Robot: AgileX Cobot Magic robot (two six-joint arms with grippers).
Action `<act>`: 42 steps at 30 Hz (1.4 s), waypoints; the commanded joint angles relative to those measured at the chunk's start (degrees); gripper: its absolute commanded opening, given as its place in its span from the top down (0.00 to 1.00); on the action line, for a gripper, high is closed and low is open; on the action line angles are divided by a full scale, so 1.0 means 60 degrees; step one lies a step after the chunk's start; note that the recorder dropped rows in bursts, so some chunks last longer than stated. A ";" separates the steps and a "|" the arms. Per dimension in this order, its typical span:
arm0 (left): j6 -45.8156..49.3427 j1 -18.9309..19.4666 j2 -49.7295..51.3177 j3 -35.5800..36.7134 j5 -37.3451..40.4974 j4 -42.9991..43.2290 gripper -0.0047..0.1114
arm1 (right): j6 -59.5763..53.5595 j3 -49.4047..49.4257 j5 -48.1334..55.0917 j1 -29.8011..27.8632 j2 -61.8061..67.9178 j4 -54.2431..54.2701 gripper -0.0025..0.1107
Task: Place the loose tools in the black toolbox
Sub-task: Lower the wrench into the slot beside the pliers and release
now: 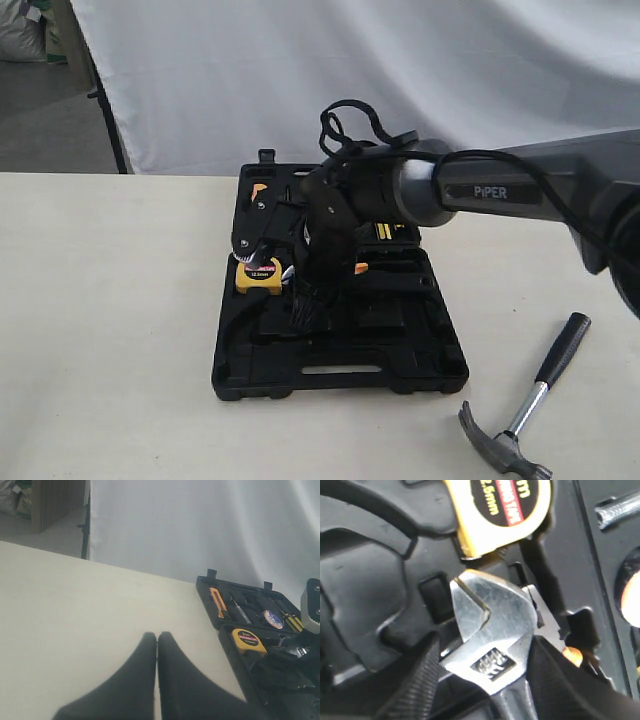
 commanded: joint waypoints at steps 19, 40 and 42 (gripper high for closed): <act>-0.0046 0.0242 -0.0030 -0.0025 -0.0069 0.0042 0.95 | 0.0835 -0.0068 0.0553 0.0243 -0.0056 0.0276 0.98; -0.0046 0.0242 -0.0030 -0.0025 -0.0069 0.0042 0.95 | 0.1242 -0.0381 0.0549 0.0243 -0.0075 -0.0199 0.39; -0.0046 0.0242 -0.0030 -0.0025 -0.0069 0.0042 0.95 | 0.1283 -0.0596 0.0549 0.0243 -0.0075 -0.0199 0.39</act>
